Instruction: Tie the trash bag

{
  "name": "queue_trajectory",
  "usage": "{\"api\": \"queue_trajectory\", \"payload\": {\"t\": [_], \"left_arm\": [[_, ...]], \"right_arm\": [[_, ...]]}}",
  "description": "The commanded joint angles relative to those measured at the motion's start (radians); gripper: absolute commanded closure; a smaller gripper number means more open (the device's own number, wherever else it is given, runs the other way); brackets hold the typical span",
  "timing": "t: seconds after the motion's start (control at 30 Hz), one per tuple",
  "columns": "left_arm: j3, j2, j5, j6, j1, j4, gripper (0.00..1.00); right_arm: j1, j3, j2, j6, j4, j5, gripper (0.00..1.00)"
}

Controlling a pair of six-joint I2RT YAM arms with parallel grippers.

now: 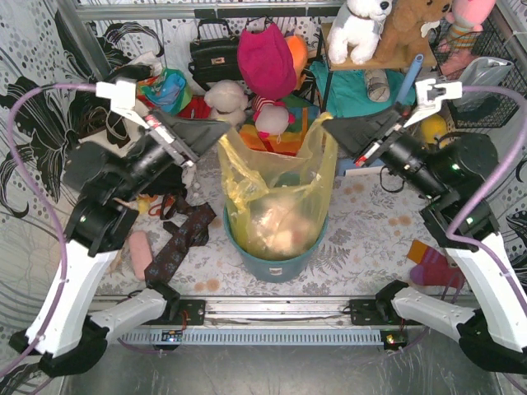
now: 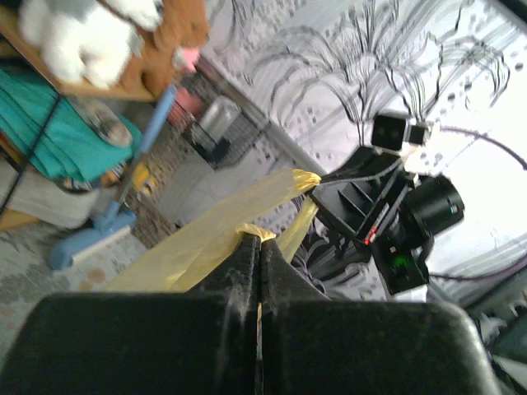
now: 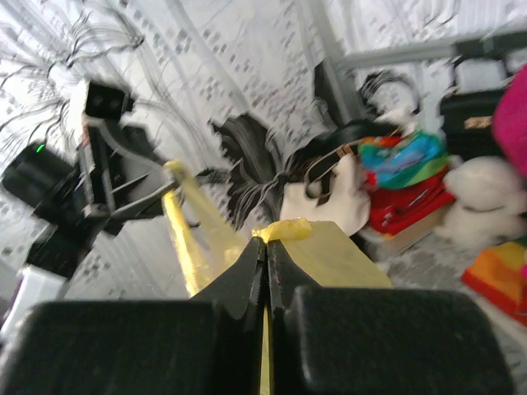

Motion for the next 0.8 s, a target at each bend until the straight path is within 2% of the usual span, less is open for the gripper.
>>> {"api": "queue_trajectory", "payload": {"t": [0.0, 0.13, 0.17, 0.23, 0.37, 0.53, 0.77], "left_arm": [[0.023, 0.053, 0.248, -0.025, 0.002, 0.102, 1.00], [0.116, 0.106, 0.257, -0.018, 0.002, 0.002, 0.75], [0.138, 0.116, 0.254, -0.020, 0.002, -0.036, 0.68], [0.170, 0.117, 0.222, -0.025, 0.003, -0.128, 0.58], [0.198, 0.077, 0.150, -0.008, 0.003, -0.317, 0.42], [0.219, 0.022, 0.102, 0.022, 0.002, -0.522, 0.32], [0.178, -0.016, 0.090, 0.020, 0.003, -0.576, 0.27]], "right_arm": [[-0.001, -0.005, -0.009, 0.054, 0.106, -0.260, 1.00], [-0.002, 0.072, 0.026, 0.032, 0.054, -0.264, 0.98], [-0.002, 0.084, 0.033, 0.031, 0.037, -0.263, 0.89], [-0.002, 0.077, 0.029, 0.029, 0.015, -0.251, 0.79], [-0.001, 0.043, -0.002, 0.011, -0.039, -0.196, 0.73], [-0.001, 0.016, -0.033, 0.001, -0.085, -0.154, 0.57], [-0.001, -0.010, -0.040, 0.007, -0.088, -0.160, 0.56]]}}
